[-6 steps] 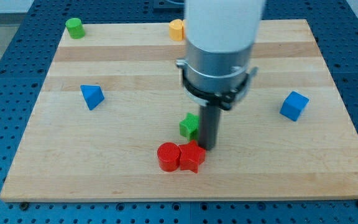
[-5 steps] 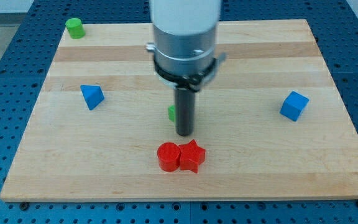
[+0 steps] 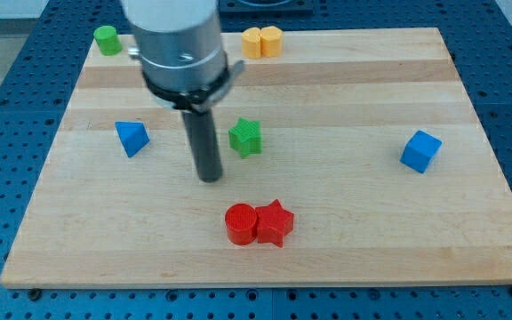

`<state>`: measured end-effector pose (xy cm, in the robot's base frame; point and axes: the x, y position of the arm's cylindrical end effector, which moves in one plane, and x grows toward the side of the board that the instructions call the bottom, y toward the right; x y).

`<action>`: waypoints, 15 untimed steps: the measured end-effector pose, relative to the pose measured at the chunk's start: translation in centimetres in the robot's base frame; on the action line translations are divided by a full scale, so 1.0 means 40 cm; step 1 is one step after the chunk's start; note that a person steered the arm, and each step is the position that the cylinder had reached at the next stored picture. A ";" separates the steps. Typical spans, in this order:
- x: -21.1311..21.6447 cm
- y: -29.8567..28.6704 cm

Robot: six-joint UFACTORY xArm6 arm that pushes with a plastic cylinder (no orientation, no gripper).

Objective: Place the green star to the bottom right of the green circle

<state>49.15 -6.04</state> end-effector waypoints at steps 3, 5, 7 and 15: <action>-0.230 -0.094; -0.114 -0.027; -0.217 0.064; -0.539 -0.206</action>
<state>27.58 -14.27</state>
